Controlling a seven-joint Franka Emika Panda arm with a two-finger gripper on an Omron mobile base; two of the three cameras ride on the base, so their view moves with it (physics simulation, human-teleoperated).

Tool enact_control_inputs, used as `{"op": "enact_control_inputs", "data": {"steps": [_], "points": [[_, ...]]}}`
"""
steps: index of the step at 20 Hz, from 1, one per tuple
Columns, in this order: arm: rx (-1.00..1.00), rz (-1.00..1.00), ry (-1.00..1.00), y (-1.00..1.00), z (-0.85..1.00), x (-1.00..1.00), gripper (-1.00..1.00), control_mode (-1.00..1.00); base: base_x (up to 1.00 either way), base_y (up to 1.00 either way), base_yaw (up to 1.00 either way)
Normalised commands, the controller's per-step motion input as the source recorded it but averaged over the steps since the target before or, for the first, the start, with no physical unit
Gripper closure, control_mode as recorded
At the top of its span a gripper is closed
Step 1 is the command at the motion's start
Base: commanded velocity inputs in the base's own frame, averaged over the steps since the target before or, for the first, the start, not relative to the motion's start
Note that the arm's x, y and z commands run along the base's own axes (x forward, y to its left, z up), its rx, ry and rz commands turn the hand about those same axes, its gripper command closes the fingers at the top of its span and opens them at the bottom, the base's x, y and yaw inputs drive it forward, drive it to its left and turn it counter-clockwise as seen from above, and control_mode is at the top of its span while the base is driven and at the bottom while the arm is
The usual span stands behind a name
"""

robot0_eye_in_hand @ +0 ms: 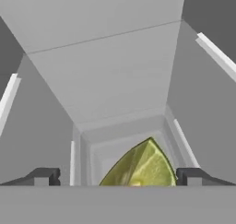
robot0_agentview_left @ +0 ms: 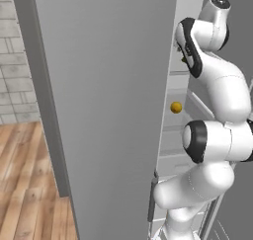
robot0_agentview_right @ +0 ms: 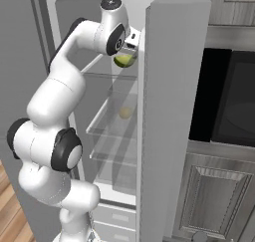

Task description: Take the lemon wedge from the fridge and place it on the plate with fish on the dining counter.

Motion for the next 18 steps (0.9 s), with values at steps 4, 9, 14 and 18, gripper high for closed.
{"op": "enact_control_inputs", "data": {"steps": [4,9,14,18], "points": [[0.00,0.00,-0.05,0.00,0.00,-0.11,-1.00,-1.00,0.00,0.00,0.00],[0.00,0.00,0.00,0.00,-0.01,-0.13,-1.00,-1.00,0.00,0.00,0.00],[0.00,0.00,0.00,0.00,0.00,-0.22,-1.00,-1.00,0.00,0.00,0.00],[0.00,0.00,0.00,0.00,0.00,-0.20,-1.00,-1.00,0.00,0.00,0.00]]}}
